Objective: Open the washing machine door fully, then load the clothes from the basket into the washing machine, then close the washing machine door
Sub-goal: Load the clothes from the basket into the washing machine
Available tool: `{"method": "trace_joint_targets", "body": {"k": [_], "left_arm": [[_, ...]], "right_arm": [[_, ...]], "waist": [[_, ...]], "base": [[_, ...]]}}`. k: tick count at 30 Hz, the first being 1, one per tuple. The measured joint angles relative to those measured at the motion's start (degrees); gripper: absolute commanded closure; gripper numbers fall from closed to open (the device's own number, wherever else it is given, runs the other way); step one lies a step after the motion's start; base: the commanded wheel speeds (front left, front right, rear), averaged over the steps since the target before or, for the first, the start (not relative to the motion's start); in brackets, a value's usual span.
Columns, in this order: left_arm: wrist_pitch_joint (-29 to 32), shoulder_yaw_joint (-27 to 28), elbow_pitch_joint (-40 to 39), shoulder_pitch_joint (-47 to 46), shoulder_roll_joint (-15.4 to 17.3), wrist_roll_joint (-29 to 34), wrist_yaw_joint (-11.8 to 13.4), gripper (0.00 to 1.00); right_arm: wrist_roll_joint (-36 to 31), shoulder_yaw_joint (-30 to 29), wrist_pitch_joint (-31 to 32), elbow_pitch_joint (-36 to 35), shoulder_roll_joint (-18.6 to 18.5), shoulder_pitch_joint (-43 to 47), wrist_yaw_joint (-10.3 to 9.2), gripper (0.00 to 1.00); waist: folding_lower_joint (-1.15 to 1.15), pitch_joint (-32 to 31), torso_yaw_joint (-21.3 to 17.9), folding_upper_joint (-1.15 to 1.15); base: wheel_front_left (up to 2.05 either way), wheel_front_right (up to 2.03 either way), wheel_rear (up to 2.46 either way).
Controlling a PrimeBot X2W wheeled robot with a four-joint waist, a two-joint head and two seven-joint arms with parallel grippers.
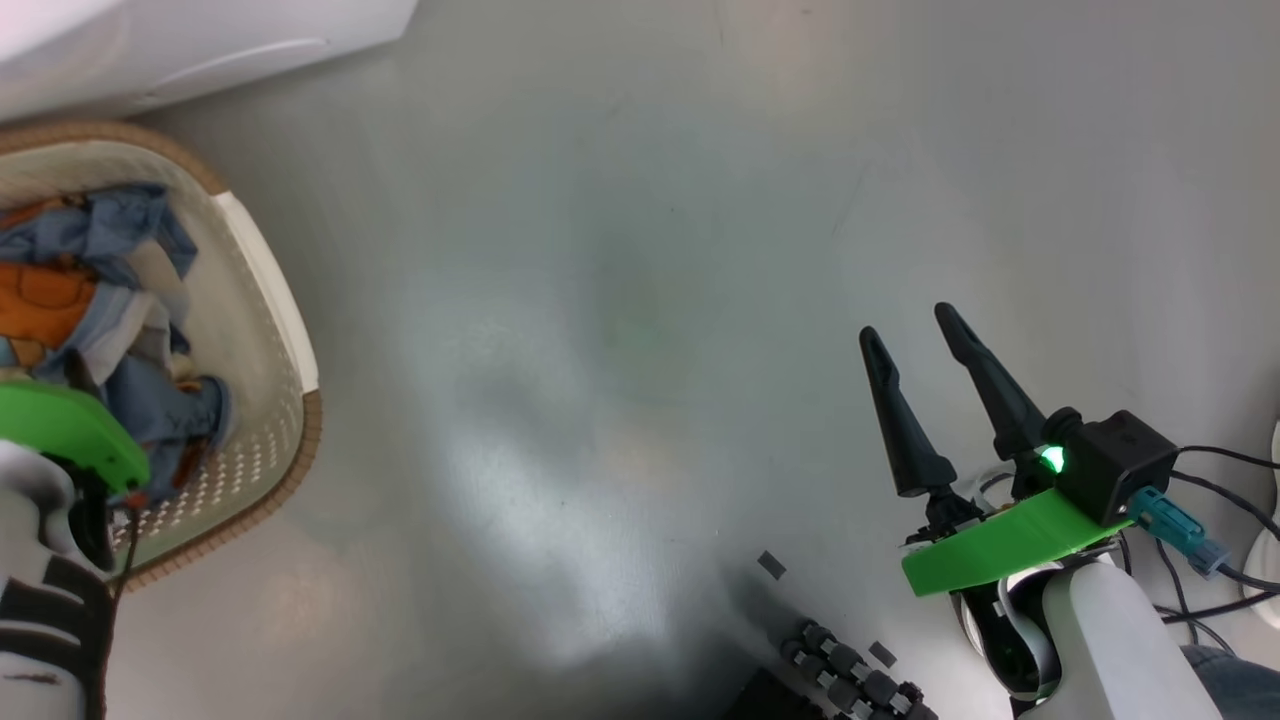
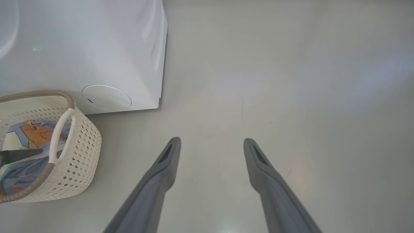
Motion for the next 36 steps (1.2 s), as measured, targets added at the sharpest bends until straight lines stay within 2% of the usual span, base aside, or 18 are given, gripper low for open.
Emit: {"method": "trace_joint_targets", "body": {"k": [1,3,5,6,7,8,16,24,28,36], "left_arm": [[0.0,-0.08,0.01,-0.34,0.08,0.0,0.0,0.17],[0.0,-0.26,0.09,-0.87,0.18,0.0,-0.01,0.52],[0.0,-0.43,0.21,-1.35,0.18,0.0,-0.02,0.67],[0.0,-0.51,0.22,-1.47,0.16,-0.01,-0.09,0.78],[0.0,-0.56,0.23,-1.53,0.15,-0.01,-0.1,0.94],[-0.01,-0.58,0.27,-1.53,0.12,-0.01,-0.1,1.0],[-1.89,-0.48,0.58,-1.56,-0.62,-1.07,-0.99,1.0],[-4.45,0.0,-1.08,-0.87,-3.05,-2.56,-1.97,1.0],[-4.72,0.64,-4.08,1.71,-4.22,-3.1,-2.69,1.0],[-4.74,3.21,-15.01,10.44,-6.93,-3.23,-3.1,1.0]], "right_arm": [[0.0,-0.04,-0.05,-0.15,-0.08,0.0,0.0,0.0],[0.02,-0.16,-0.05,-0.37,-0.2,0.0,0.0,0.0],[0.23,-0.29,-0.05,-0.53,-0.3,-0.01,0.0,0.0],[0.52,-0.37,-0.05,-0.53,-0.34,-0.02,0.0,0.0],[0.6,-0.46,-0.05,-0.54,-0.38,-0.09,0.0,0.0],[0.6,-0.57,-0.05,-0.53,-0.4,-0.27,0.0,0.0],[0.6,-1.36,-0.07,-0.49,-0.41,-1.33,0.0,0.0],[0.6,-1.41,-0.07,-0.41,-0.43,-1.33,0.0,0.0],[0.6,-1.57,-0.07,-0.33,-0.58,-1.27,0.0,0.0],[0.59,-1.77,-0.2,0.02,-1.04,-0.98,0.0,0.0]], "waist": [[0.0,0.31,-0.07,0.0],[0.0,0.85,-0.16,0.0],[0.0,1.23,-0.2,0.0],[0.0,1.34,-0.18,0.0],[0.0,1.42,-0.15,0.0],[0.0,1.46,-0.09,0.0],[0.0,0.97,1.03,0.0],[0.0,-1.36,2.7,0.0],[0.0,-3.06,3.59,0.0],[0.0,-7.53,5.63,0.0]], "base": [[0.0,0.0,0.0],[0.0,0.0,0.0],[0.0,0.0,0.0],[0.0,0.0,0.0],[0.0,0.0,0.0],[0.0,0.0,0.0],[0.0,0.0,0.0],[0.0,0.0,0.0],[0.0,0.0,0.0],[0.0,0.0,0.0]]}}
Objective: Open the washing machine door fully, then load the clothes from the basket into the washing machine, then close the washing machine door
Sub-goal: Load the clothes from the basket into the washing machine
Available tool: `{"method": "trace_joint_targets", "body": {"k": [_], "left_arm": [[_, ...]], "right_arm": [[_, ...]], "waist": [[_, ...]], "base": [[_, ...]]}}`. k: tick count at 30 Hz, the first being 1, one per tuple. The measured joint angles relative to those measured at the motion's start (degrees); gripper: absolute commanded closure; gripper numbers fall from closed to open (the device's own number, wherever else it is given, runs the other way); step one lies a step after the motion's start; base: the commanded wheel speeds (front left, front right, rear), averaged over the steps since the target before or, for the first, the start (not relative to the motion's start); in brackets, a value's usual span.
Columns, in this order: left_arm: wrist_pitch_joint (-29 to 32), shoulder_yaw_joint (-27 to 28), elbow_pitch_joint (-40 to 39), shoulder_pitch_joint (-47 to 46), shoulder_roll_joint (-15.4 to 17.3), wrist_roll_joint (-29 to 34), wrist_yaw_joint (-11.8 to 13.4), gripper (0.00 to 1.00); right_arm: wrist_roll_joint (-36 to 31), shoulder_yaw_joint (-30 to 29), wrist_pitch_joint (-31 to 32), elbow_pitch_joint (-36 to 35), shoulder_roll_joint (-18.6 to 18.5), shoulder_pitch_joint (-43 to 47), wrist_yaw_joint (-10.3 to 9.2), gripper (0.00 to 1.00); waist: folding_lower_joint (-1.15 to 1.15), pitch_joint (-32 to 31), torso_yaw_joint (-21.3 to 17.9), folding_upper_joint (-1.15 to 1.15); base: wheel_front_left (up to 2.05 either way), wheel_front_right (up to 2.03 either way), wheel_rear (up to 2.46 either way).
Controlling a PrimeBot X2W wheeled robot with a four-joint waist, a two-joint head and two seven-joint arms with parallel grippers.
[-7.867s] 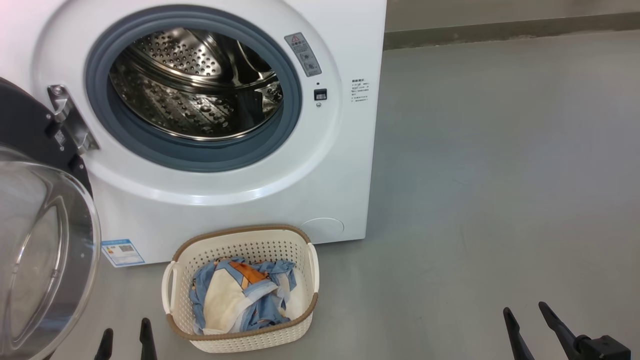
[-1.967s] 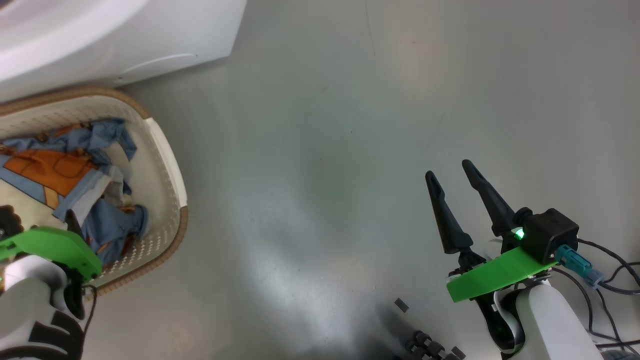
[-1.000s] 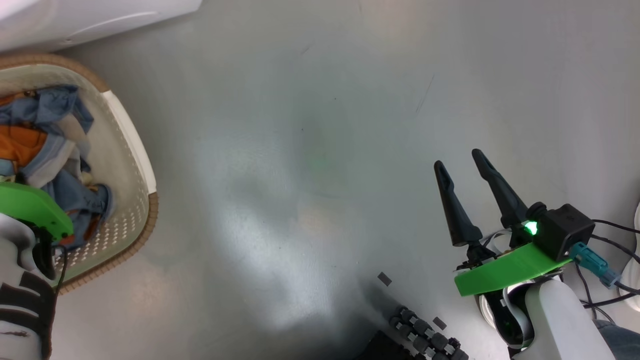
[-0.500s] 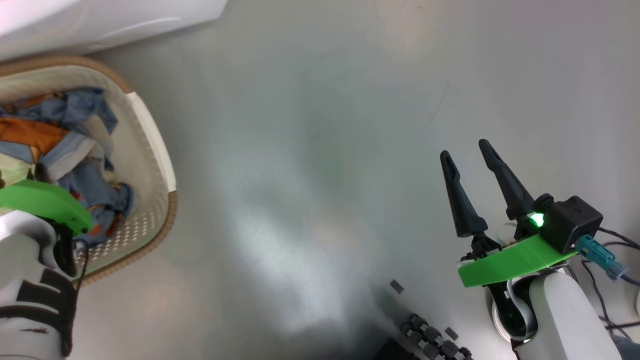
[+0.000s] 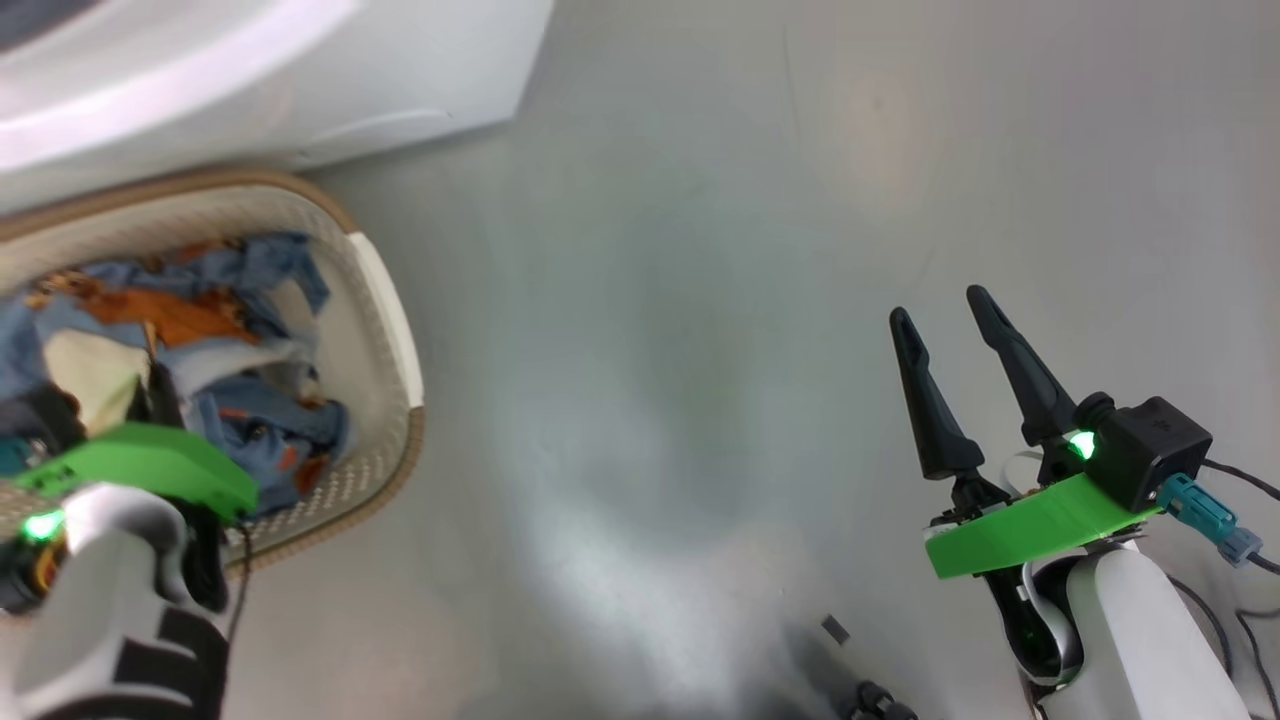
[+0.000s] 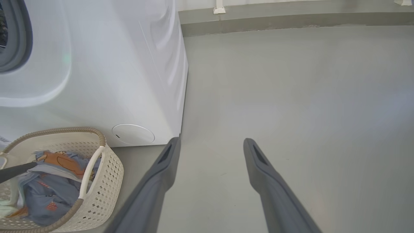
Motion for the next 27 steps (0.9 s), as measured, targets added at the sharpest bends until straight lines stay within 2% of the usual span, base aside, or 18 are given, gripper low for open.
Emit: {"method": "trace_joint_targets", "body": {"k": [12,27], "left_arm": [[0.01,1.88,-9.0,11.41,-4.52,0.32,-1.08,1.0],[0.01,1.1,-20.22,25.81,-6.44,0.33,-2.65,1.0]], "right_arm": [[-0.08,-0.07,-0.01,1.37,-1.2,3.55,0.0,0.0],[-0.27,-1.38,0.0,3.26,-1.94,11.88,0.0,0.0]], "waist": [[0.0,-9.11,3.33,0.0],[0.0,-22.58,7.74,0.0]], "base": [[0.0,0.0,0.0],[0.0,0.0,0.0]]}}
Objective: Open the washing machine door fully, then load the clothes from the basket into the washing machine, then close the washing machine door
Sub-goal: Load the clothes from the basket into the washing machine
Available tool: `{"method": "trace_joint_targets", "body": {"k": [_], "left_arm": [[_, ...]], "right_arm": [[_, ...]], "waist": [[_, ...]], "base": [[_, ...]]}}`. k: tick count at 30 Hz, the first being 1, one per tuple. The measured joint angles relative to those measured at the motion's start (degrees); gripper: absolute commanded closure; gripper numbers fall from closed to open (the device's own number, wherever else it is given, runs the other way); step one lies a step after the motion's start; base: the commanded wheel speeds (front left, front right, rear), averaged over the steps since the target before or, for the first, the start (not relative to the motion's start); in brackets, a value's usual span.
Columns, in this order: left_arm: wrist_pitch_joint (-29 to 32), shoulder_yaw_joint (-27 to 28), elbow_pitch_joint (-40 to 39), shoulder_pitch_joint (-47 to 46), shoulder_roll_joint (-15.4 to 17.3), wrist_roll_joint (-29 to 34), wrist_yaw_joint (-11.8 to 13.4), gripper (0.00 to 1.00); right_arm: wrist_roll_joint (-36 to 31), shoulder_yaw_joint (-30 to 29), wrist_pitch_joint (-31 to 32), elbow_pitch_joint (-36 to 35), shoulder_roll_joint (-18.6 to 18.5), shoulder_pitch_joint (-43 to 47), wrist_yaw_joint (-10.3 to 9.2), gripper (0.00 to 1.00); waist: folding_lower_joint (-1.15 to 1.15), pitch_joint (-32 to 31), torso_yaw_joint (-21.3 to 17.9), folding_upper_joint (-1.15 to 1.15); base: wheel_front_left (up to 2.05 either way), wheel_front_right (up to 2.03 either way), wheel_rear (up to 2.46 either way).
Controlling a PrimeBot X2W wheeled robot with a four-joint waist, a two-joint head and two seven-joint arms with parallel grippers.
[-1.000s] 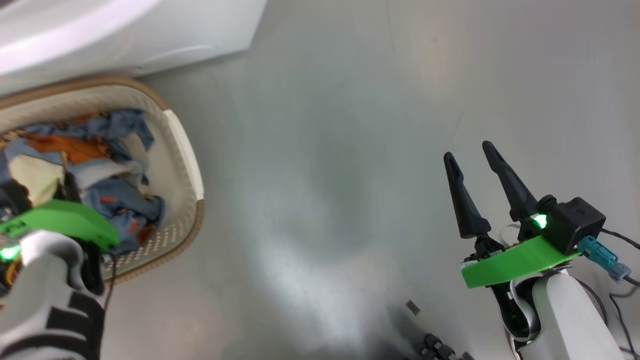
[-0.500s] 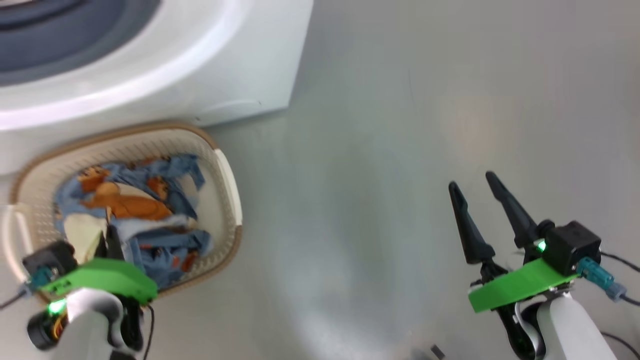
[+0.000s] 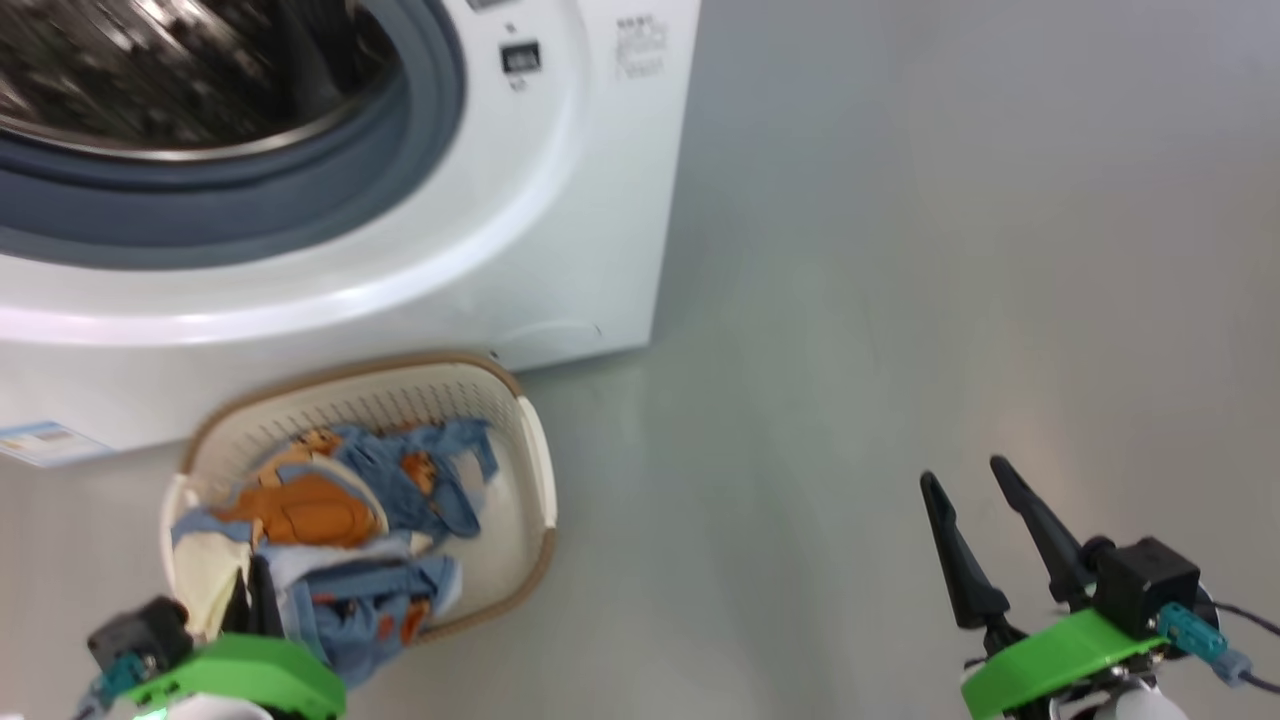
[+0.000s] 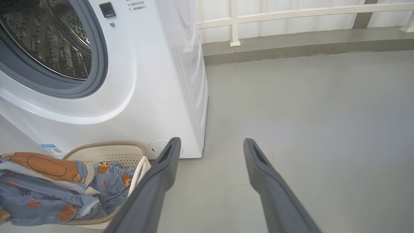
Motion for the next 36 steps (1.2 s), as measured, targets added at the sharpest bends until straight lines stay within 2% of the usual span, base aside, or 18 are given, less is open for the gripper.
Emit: {"method": "trace_joint_targets", "body": {"k": [12,19,29,36], "left_arm": [[0.0,-4.04,-11.21,11.65,-0.03,-3.78,0.24,1.0],[0.0,-4.57,-18.91,16.82,0.01,-3.85,1.41,1.0],[0.0,-3.92,-28.06,22.37,0.08,-3.74,2.08,1.0],[0.0,-4.47,-31.23,24.08,0.11,-3.56,2.04,1.0]], "right_arm": [[-0.01,-0.45,0.0,0.55,-0.32,5.82,0.0,0.0],[-0.93,-0.48,0.0,0.6,-0.42,8.48,0.0,0.0],[-0.97,-0.71,0.0,0.62,-1.27,9.43,0.0,0.0],[-1.04,-1.02,0.0,0.54,-1.32,9.67,0.0,0.0]], "waist": [[0.0,-10.08,3.44,0.0],[0.0,-14.59,5.0,0.0],[0.0,-18.25,6.01,0.0],[0.0,-19.04,6.39,0.0]], "base": [[0.0,0.0,0.0],[0.0,0.0,0.0],[0.0,0.0,0.0],[0.0,0.0,0.0]]}}
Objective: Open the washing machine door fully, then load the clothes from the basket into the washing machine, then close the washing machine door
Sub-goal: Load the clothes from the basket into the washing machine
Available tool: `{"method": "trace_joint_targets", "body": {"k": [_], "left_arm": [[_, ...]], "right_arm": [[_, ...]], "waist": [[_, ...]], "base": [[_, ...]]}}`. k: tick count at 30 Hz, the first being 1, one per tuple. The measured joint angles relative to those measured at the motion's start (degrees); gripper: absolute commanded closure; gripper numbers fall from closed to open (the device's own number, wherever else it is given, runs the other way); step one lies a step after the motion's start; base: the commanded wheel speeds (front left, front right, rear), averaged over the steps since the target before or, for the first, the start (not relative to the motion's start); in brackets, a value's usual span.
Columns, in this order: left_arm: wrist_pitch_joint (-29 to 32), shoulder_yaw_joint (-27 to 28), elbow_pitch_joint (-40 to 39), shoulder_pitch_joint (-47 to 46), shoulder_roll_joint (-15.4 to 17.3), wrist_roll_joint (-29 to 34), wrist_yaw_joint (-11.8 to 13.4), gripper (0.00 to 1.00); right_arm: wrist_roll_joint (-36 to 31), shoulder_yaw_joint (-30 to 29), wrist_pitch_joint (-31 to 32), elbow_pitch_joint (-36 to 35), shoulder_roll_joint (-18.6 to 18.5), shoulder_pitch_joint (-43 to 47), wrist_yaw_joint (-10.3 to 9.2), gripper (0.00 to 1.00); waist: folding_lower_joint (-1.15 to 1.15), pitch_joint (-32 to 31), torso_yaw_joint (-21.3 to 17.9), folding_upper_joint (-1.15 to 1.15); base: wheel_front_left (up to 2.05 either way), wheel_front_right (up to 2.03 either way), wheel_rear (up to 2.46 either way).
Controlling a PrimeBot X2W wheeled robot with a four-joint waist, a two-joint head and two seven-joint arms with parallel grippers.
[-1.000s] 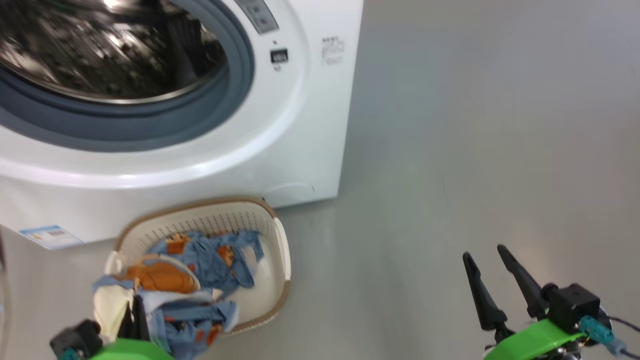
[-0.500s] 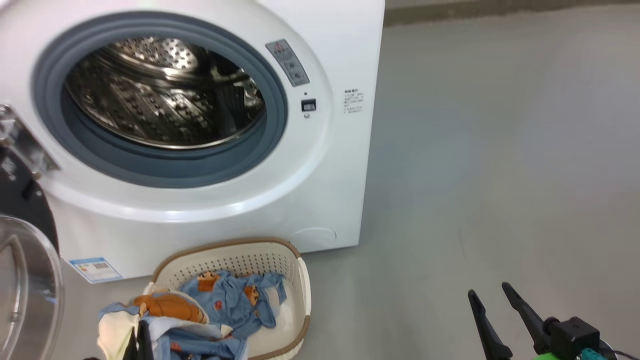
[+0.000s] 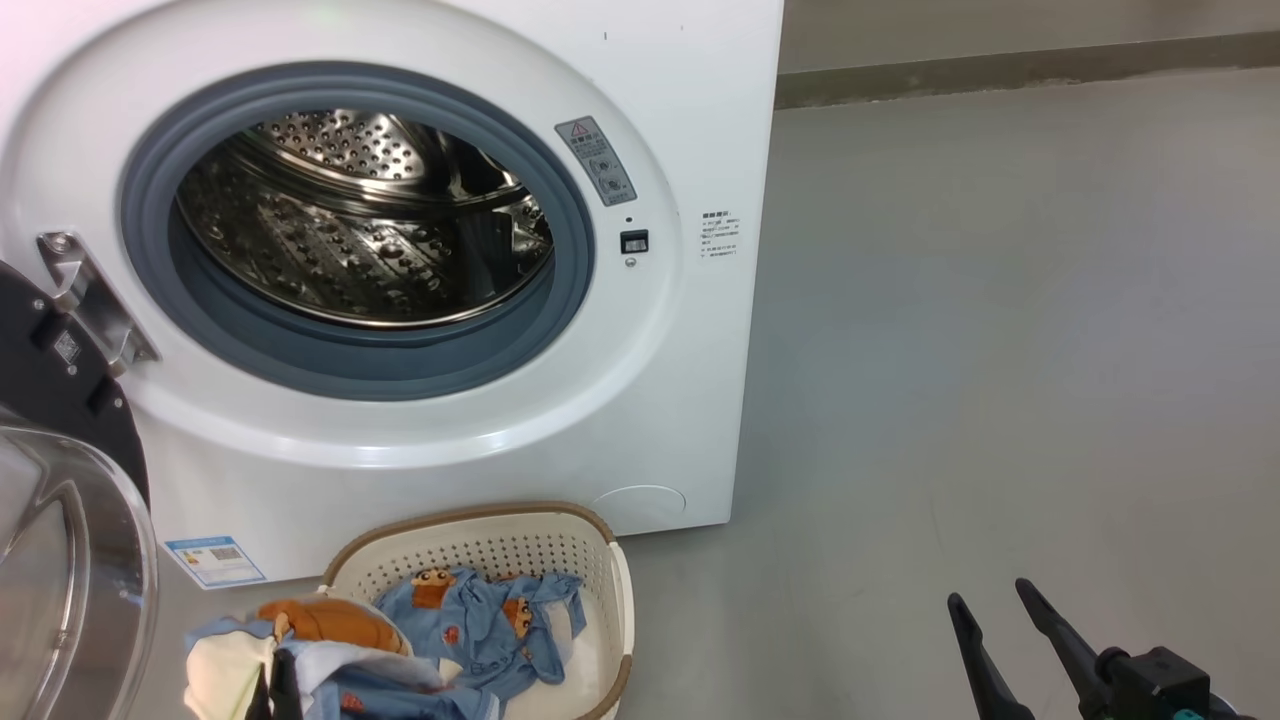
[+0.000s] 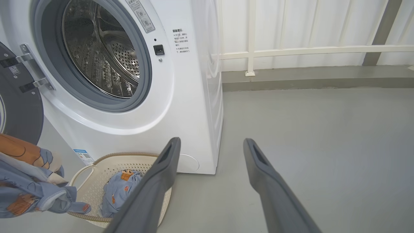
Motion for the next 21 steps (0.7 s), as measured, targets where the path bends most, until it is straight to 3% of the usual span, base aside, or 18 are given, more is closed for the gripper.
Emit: {"method": "trace_joint_targets", "body": {"k": [21], "left_arm": [[0.0,-2.26,-3.05,0.59,0.07,0.65,0.59,1.0]], "right_arm": [[-0.74,0.51,0.0,-0.08,0.74,0.9,0.0,0.0]], "waist": [[0.0,0.59,-0.39,0.0]], "base": [[0.0,0.0,0.0]]}}
